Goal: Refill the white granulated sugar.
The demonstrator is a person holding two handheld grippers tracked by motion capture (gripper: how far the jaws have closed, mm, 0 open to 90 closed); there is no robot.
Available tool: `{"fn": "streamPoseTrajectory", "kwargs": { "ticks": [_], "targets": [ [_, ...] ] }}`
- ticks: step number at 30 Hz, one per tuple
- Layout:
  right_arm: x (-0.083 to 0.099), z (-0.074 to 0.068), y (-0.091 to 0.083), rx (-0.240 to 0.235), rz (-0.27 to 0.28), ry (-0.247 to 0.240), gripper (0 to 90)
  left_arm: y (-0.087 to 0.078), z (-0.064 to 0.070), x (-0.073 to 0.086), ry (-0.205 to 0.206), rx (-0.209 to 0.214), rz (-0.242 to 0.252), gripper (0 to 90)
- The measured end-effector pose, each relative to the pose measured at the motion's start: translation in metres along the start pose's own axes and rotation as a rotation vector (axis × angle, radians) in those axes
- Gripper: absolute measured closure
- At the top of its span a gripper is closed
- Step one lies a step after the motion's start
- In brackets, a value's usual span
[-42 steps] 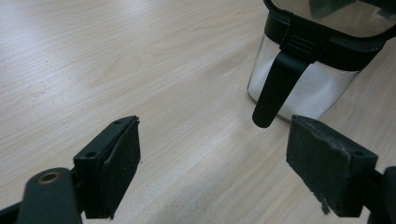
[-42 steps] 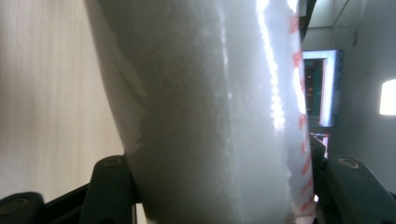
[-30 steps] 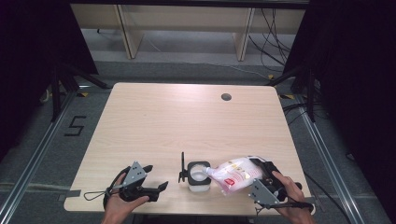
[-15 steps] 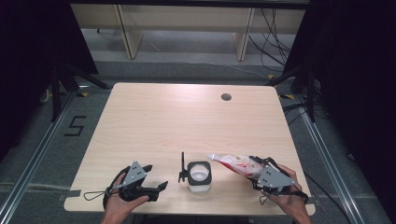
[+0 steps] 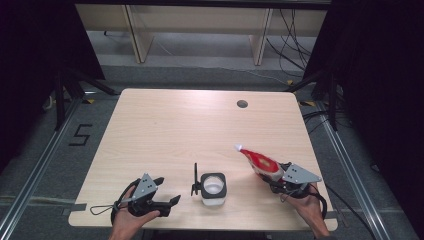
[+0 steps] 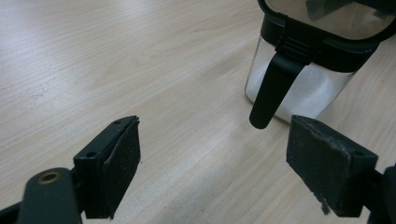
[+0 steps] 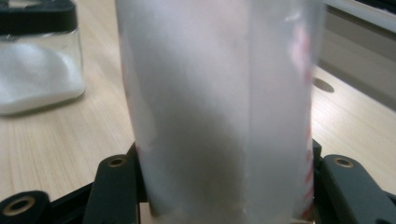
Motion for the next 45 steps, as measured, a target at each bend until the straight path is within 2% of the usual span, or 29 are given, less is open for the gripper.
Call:
{"fn": "streamPoseTrajectory", "kwargs": {
  "ticks": [1, 2, 3, 4, 8, 10, 11, 13, 14, 15, 16, 18, 20, 22, 23, 24, 27, 30, 31, 32, 35, 36, 37, 39, 41, 42, 43, 44, 45],
  "targets": [
    [0.002, 0.0, 0.0, 0.003, -0.002, 0.032, 45.6, -0.001, 0.0, 0.0, -0.002, -0.005, -0.002, 17.1],
    [0.002, 0.002, -0.002, 0.005, -0.011, 0.022, 45.7, -0.001, -0.001, 0.001, -0.003, -0.006, -0.009, 17.1],
    [0.004, 0.003, -0.004, 0.006, -0.009, 0.02, 45.7, 0.001, 0.0, 0.0, -0.034, -0.005, 0.006, 17.1],
    [0.005, 0.008, -0.005, 0.029, -0.013, -0.007, 45.8, 0.0, -0.001, 0.001, -0.011, -0.004, -0.006, 17.1],
    [0.004, 0.006, -0.005, 0.025, -0.007, 0.038, 45.8, 0.0, 0.0, 0.001, 0.009, -0.002, -0.014, 17.1],
    [0.004, 0.006, -0.005, 0.021, 0.002, 0.068, 45.8, 0.0, 0.0, 0.002, -0.005, -0.006, -0.013, 17.1],
    [0.005, 0.009, -0.005, 0.046, 0.003, 0.065, 45.8, 0.0, 0.0, 0.002, -0.006, -0.007, -0.013, 17.1],
    [0.006, 0.01, -0.006, 0.039, -0.005, 0.066, 45.6, 0.0, -0.001, 0.002, -0.006, -0.008, -0.013, 17.1],
    [0.006, 0.01, -0.006, 0.036, -0.005, 0.079, 45.5, 0.0, -0.001, 0.002, -0.005, -0.008, -0.013, 17.1],
    [0.005, 0.007, -0.007, 0.029, 0.005, 0.123, 45.3, 0.0, -0.001, 0.002, -0.005, -0.009, -0.013, 17.1],
    [0.007, 0.011, -0.008, 0.047, -0.009, 0.107, 45.1, 0.0, 0.0, 0.001, -0.002, -0.005, -0.01, 17.1],
    [0.005, 0.009, -0.008, 0.032, 0.02, 0.142, 44.6, 0.001, 0.001, 0.002, -0.019, -0.001, -0.008, 17.1],
    [0.008, 0.014, -0.01, 0.052, 0.015, 0.137, 43.6, 0.0, -0.001, 0.002, -0.005, -0.007, -0.012, 17.1],
    [0.011, 0.013, -0.014, 0.047, 0.003, 0.189, 42.4, 0.001, 0.0, 0.002, -0.009, -0.008, -0.012, 17.1],
    [0.008, 0.014, -0.016, 0.052, 0.034, 0.21, 41.7, 0.0, 0.0, 0.002, -0.006, -0.007, -0.013, 17.1],
    [0.008, 0.017, -0.018, 0.056, 0.035, 0.204, 40.5, 0.0, -0.001, 0.002, -0.003, -0.008, -0.013, 17.1],
    [0.006, 0.02, -0.023, 0.07, 0.058, 0.262, 39.7, 0.0, -0.001, 0.001, -0.009, -0.008, -0.01, 17.1],
    [0.006, 0.019, -0.024, 0.07, 0.056, 0.229, 39.5, 0.001, 0.0, 0.002, -0.006, -0.008, -0.013, 17.1],
    [0.005, 0.02, -0.024, 0.076, 0.05, 0.197, 38.3, 0.001, 0.0, 0.002, -0.005, -0.008, -0.014, 17.1],
    [0.005, 0.02, -0.025, 0.089, 0.046, 0.2, 36.9, 0.0, 0.0, 0.001, -0.007, -0.008, -0.012, 17.1],
    [0.004, 0.015, -0.029, 0.092, 0.028, 0.272, 31.9, 0.001, -0.001, 0.001, -0.008, -0.003, -0.003, 17.1],
    [0.004, 0.018, -0.031, 0.102, 0.023, 0.249, 30.1, 0.001, -0.001, 0.0, -0.01, -0.005, -0.003, 17.1],
    [0.005, 0.013, -0.033, 0.104, 0.011, 0.307, 28.5, 0.0, -0.001, 0.001, -0.009, -0.006, -0.005, 17.1],
    [0.002, 0.017, -0.035, 0.115, 0.026, 0.269, 26.1, 0.0, -0.001, 0.0, -0.01, -0.005, -0.004, 17.1],
    [0.003, 0.015, -0.039, 0.13, 0.013, 0.289, 25.1, 0.0, -0.001, 0.0, -0.01, -0.006, -0.003, 17.0],
    [0.001, 0.015, -0.039, 0.124, 0.023, 0.273, 24.1, 0.0, -0.001, 0.0, -0.009, -0.005, -0.004, 17.1],
    [0.002, 0.014, -0.042, 0.139, 0.02, 0.296, 23.6, 0.0, -0.001, 0.0, -0.01, -0.005, -0.004, 17.1],
    [0.0, 0.014, -0.043, 0.134, 0.036, 0.277, 23.5, 0.0, -0.001, 0.0, -0.008, -0.004, -0.005, 17.1],
    [0.0, 0.012, -0.045, 0.13, 0.029, 0.293, 23.4, 0.001, -0.001, 0.0, -0.008, -0.004, -0.005, 17.1]
  ]
}}
Point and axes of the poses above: each handheld gripper's, and its own axes: y roughly forward along the jaws, x roughly out of its underside, z roughly to its right, the point moved 9 cm from there along y, roughly forward along the jaws, and after that the axes turned 1 degree about y, right-handed, at the moved point
